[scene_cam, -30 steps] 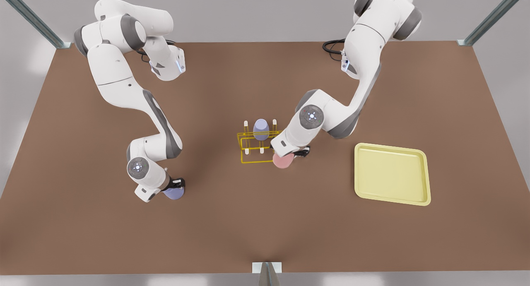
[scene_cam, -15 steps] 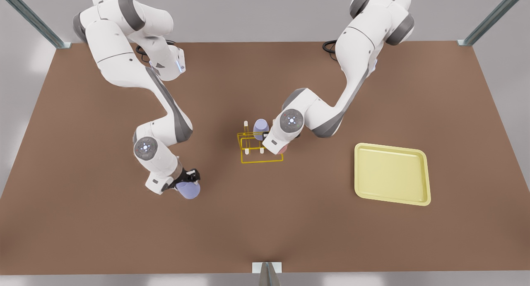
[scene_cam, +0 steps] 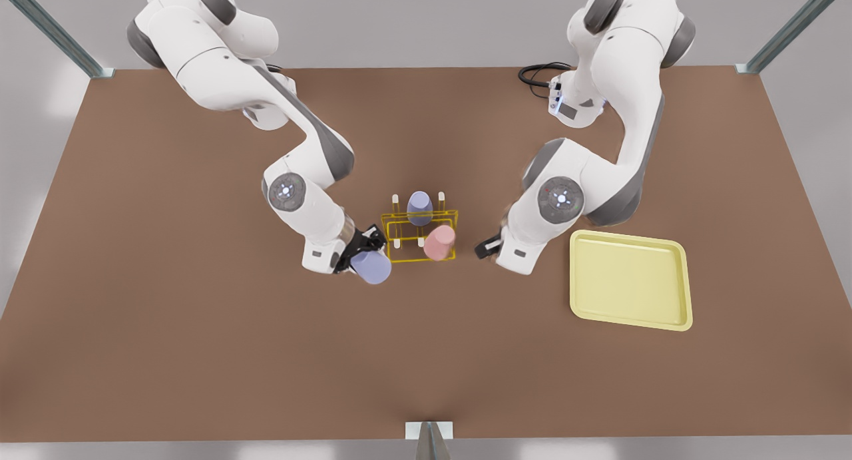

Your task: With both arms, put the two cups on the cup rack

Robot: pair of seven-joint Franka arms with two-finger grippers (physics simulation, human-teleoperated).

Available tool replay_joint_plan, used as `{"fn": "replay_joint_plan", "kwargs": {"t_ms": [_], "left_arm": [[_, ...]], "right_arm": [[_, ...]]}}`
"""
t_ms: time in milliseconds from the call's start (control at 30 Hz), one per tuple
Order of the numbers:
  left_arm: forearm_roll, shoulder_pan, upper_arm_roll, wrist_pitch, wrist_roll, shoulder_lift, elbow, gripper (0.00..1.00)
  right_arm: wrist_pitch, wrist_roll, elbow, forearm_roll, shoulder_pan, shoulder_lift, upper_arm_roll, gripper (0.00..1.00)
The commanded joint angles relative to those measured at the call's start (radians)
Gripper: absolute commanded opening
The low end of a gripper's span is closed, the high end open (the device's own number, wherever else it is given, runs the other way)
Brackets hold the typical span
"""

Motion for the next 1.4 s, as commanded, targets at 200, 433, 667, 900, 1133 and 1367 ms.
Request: {"fn": "replay_joint_plan", "kwargs": {"t_ms": [200,433,667,900,1133,1367], "left_arm": [[0.068,0.222,0.005,-0.160,0.779,-0.294,-0.186,1.00],[0.043,0.274,0.097,-0.210,1.006,-0.389,-0.296,1.00],[0.025,0.334,0.097,-0.217,1.012,-0.355,-0.296,1.00],[0.028,0.334,0.096,-0.233,1.033,-0.352,-0.298,1.00],[0.030,0.334,0.096,-0.236,1.033,-0.350,-0.298,1.00],[0.031,0.323,0.091,-0.321,1.030,-0.300,-0.198,1.00]], "right_arm": [[-0.060,0.021,0.014,0.041,0.014,0.038,0.074,0.77],[-0.119,0.024,0.001,0.040,0.025,0.039,0.072,0.77],[-0.108,0.028,0.009,0.025,0.048,0.073,0.059,0.77],[-0.103,0.032,0.007,0.000,0.055,0.088,0.059,0.84],[-0.103,0.047,0.009,-0.012,0.046,0.108,0.059,1.00],[-0.540,0.031,0.302,-0.192,0.016,0.075,-0.378,1.00]]}}
